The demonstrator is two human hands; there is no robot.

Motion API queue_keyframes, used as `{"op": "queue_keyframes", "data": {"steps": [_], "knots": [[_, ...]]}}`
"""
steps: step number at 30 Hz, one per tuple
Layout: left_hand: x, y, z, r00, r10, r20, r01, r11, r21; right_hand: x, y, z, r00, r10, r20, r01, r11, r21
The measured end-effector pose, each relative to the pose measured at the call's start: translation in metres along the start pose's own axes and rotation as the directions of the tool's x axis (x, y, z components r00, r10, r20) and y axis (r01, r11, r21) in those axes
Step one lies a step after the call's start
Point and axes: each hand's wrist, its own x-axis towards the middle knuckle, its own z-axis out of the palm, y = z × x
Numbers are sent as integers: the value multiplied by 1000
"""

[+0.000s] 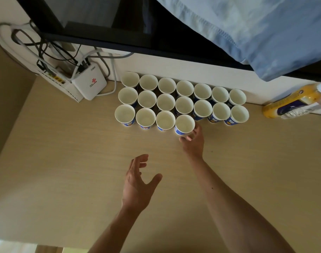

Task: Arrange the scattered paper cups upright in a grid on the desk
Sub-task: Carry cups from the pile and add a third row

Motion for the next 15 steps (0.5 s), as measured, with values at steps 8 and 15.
{"op": "queue_keyframes", "data": {"steps": [8,15], "knots": [[-6,21,18,989,64,134,-59,997,-43,-64,10,-52,985,79,-151,-68,995,77],[-12,63,47,962,174,212,-168,985,-45,-117,-3,-127,958,68,-277,-11,979,204]]}}
